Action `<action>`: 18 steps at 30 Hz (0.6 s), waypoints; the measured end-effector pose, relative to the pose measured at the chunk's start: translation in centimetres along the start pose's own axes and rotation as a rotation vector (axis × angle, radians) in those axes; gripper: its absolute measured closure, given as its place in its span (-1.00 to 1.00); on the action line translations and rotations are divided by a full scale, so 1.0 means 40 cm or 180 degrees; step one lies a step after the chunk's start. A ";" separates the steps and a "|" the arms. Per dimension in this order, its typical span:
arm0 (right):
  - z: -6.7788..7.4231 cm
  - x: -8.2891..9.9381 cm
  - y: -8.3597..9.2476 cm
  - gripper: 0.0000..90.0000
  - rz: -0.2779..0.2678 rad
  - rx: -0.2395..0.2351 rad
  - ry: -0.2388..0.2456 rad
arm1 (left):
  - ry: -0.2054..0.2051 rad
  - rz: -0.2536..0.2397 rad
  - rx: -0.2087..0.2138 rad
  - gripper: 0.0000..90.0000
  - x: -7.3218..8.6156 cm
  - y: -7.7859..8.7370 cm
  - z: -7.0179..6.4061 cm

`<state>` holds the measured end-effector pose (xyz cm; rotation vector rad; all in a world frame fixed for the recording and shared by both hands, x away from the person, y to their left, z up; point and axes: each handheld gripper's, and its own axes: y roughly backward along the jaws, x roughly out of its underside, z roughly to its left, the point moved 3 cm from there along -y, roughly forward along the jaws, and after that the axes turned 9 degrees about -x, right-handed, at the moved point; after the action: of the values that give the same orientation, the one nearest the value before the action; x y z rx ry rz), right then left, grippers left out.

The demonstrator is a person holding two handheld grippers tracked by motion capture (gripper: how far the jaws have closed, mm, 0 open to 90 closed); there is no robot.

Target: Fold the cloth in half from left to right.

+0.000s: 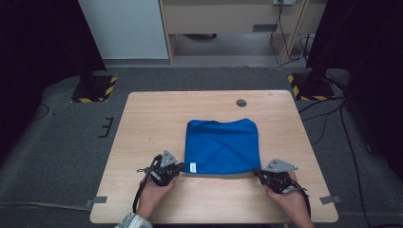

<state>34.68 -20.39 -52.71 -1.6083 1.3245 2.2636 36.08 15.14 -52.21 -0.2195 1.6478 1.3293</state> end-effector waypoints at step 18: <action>-0.004 0.031 0.028 0.92 0.0216 0.0020 0.0125 | -0.0158 0.0237 0.0079 0.98 0.019 0.027 -0.048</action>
<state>33.67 -21.68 -53.02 -1.6387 1.4150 2.2743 33.91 14.30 -52.21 -0.1104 1.6434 1.3586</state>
